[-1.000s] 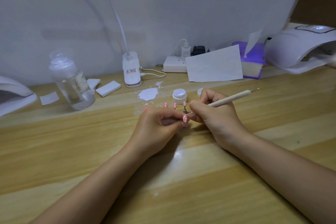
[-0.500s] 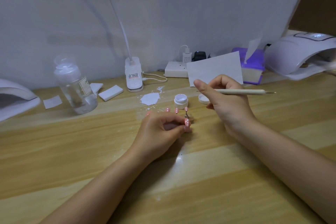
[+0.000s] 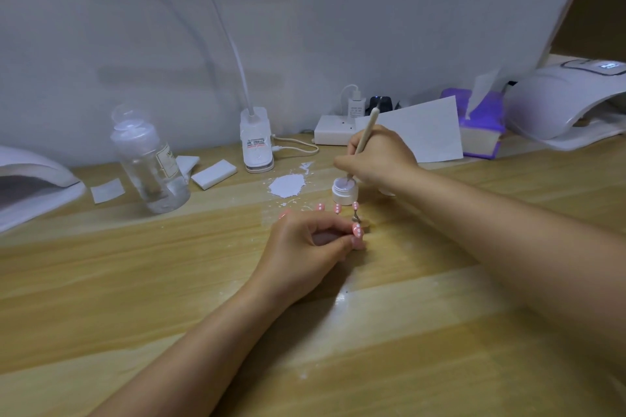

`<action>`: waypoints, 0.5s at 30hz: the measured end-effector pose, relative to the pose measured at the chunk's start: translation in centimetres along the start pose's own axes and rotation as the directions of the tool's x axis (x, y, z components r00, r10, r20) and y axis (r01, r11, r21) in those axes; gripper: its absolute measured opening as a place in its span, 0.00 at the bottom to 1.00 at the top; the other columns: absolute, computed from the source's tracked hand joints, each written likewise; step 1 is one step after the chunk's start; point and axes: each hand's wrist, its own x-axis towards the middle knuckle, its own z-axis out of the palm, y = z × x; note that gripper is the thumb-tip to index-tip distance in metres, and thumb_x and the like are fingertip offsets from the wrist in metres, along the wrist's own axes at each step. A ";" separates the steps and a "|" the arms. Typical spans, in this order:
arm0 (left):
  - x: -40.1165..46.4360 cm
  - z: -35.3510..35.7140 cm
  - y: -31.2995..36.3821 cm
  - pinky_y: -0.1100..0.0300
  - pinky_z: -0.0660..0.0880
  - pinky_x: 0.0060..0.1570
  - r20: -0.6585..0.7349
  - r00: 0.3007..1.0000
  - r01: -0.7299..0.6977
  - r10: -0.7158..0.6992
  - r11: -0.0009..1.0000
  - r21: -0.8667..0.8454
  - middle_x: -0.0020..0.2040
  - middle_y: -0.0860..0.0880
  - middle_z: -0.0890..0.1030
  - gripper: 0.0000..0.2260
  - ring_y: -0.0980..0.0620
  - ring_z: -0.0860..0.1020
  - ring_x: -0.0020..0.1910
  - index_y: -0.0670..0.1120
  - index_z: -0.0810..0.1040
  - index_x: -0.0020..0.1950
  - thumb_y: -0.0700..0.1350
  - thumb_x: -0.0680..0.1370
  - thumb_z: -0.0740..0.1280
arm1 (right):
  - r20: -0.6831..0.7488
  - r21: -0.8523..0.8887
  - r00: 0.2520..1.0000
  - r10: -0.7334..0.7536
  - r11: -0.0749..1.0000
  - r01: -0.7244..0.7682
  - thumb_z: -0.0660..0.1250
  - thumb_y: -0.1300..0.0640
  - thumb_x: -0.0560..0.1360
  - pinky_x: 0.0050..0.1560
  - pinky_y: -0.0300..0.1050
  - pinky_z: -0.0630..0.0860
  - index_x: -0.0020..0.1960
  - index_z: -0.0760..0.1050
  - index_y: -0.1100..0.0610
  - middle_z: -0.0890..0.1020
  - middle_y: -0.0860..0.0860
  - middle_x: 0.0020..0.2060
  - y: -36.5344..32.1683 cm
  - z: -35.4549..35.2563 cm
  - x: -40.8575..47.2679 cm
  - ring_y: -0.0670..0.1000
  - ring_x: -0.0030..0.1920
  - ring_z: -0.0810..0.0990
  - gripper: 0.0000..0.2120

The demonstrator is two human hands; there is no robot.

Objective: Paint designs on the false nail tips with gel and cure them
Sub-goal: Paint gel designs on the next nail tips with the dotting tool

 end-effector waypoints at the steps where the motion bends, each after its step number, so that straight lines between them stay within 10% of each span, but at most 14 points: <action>1: 0.0 0.0 0.0 0.67 0.76 0.36 -0.002 1.000 -0.001 0.001 1.000 0.004 0.36 0.47 0.84 0.07 0.45 0.83 0.41 0.43 0.82 0.39 0.32 0.72 0.69 | 0.016 -0.030 1.000 0.008 1.000 -0.008 0.68 0.56 0.67 0.30 0.40 0.64 0.28 0.68 0.53 0.74 0.46 0.27 0.0 0.1 0.0 0.46 0.32 0.72 0.12; 9: 0.0 -0.1 -0.1 0.67 0.76 0.37 0.004 1.000 -0.007 0.007 1.000 0.004 0.38 0.45 0.84 0.04 0.43 0.82 0.42 0.42 0.82 0.41 0.34 0.71 0.70 | 0.021 -0.032 1.000 -0.022 0.999 0.022 0.67 0.57 0.67 0.31 0.40 0.64 0.28 0.69 0.53 0.74 0.46 0.28 0.0 0.2 0.0 0.47 0.32 0.72 0.11; 15: 0.1 -0.1 -0.1 0.69 0.75 0.37 0.003 1.000 -0.029 0.029 1.000 0.005 0.38 0.44 0.84 0.06 0.43 0.82 0.43 0.44 0.82 0.39 0.33 0.71 0.70 | -0.207 0.451 0.978 -0.025 0.885 0.118 0.67 0.51 0.73 0.28 0.32 0.69 0.30 0.73 0.57 0.76 0.45 0.20 -0.2 -0.9 -3.2 0.40 0.25 0.74 0.16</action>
